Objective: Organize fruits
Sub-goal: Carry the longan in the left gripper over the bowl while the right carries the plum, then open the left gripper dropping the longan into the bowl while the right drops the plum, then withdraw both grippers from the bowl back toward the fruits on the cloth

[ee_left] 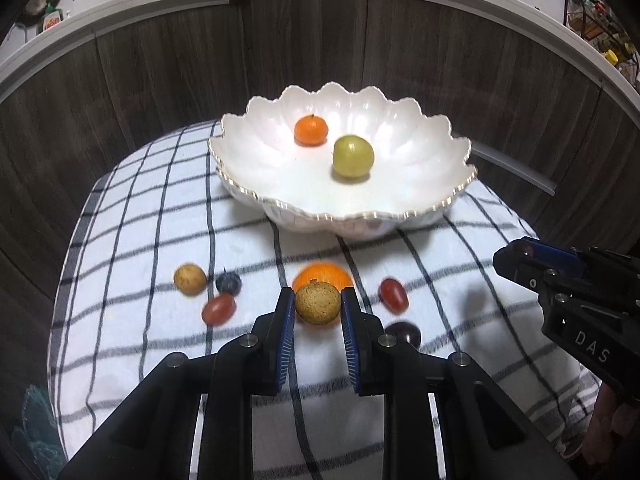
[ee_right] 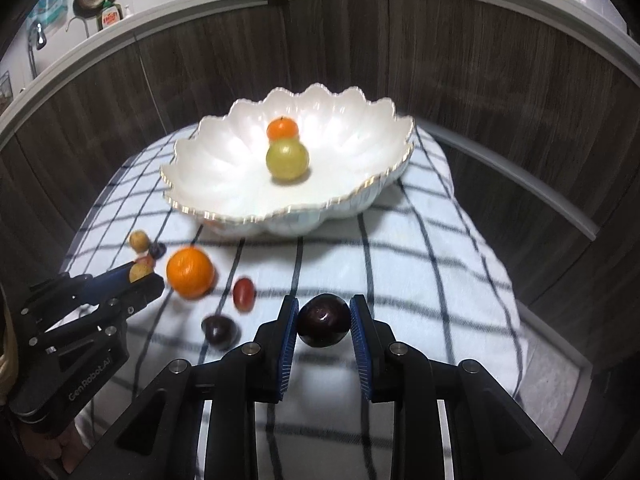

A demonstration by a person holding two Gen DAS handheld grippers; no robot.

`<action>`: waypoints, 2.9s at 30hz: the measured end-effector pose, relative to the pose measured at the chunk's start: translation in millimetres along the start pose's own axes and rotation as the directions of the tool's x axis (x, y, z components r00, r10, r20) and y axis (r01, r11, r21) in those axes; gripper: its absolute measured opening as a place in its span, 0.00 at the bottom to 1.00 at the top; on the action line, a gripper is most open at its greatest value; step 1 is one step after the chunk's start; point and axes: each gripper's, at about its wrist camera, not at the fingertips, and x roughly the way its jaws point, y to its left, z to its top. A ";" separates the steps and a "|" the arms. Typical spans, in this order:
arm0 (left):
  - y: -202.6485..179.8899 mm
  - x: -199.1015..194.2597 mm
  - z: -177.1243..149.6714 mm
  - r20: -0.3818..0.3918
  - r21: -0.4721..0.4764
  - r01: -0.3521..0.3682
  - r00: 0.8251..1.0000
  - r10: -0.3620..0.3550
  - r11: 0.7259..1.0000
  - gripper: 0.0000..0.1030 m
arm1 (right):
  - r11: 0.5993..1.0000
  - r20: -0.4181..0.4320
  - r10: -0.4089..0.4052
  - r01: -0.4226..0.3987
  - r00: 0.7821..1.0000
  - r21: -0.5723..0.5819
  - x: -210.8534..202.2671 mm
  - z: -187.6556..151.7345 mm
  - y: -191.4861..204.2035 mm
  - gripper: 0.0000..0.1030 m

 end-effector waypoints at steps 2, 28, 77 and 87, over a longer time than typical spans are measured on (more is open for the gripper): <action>1.6 0.3 8.0 0.007 -0.001 -0.002 1.000 0.002 1.000 0.23 | 1.000 0.011 -0.004 0.004 1.000 0.001 0.2 8.6 -1.6 0.27; 11.4 22.7 85.4 0.036 -0.030 -0.031 0.999 0.033 0.999 0.23 | 0.999 0.094 -0.052 0.051 0.994 0.015 17.5 90.8 -17.6 0.27; 47.7 28.5 118.1 0.053 -0.119 -0.157 0.985 0.165 0.980 0.66 | 0.996 0.110 -0.091 0.090 0.990 0.012 42.1 132.5 -7.1 0.65; 55.1 14.1 110.8 0.065 -0.121 -0.166 0.983 0.175 0.979 0.66 | 0.997 0.126 -0.082 0.082 0.989 0.006 30.1 129.7 5.7 0.65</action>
